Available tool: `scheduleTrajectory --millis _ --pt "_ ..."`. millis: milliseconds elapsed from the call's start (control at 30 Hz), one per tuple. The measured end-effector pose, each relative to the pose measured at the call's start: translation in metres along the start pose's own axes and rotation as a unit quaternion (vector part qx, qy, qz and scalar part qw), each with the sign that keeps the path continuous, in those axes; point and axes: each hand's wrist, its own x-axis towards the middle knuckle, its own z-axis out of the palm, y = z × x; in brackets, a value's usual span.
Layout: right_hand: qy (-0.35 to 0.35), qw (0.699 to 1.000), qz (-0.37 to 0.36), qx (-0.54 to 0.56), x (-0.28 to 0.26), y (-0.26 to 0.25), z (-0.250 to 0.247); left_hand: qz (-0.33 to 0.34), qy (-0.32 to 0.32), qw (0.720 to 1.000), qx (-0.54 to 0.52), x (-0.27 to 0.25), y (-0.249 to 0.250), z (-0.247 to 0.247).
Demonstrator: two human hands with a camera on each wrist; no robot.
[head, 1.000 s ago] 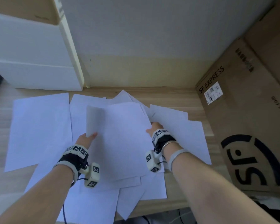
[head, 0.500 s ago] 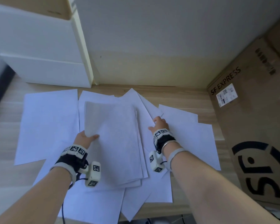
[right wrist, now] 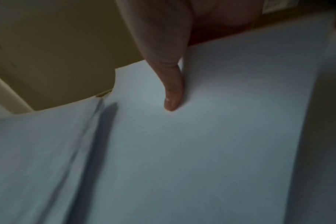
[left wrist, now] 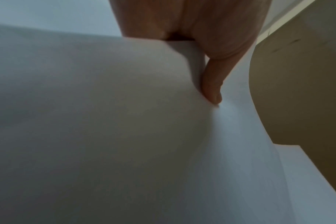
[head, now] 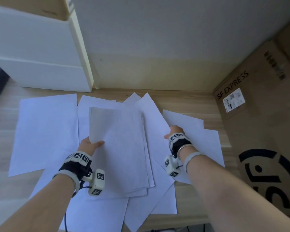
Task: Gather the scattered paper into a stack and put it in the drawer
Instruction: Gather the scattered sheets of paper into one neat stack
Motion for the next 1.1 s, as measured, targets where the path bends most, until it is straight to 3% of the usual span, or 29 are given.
scheduleTrajectory --millis 233,400,533,833,1100 --pt "0.033 0.99 0.059 -0.128 0.016 0.07 -0.025 -0.01 -0.021 0.999 -0.033 -0.001 0.014 0.024" --pt "0.043 0.979 -0.009 -0.2 0.031 0.085 -0.027 -0.013 -0.012 0.999 -0.038 0.001 0.018 0.037" --pt "0.029 0.98 -0.049 -0.191 0.04 0.091 -0.027 -0.015 -0.01 0.999 -0.043 0.002 0.017 0.041" --pt "0.054 0.986 -0.067 -0.145 0.046 0.097 -0.032 -0.018 0.007 0.999 -0.05 -0.002 0.014 0.053" --pt "0.021 0.994 -0.018 -0.105 0.042 0.097 -0.032 -0.024 0.018 0.999 -0.039 -0.008 0.016 0.063"
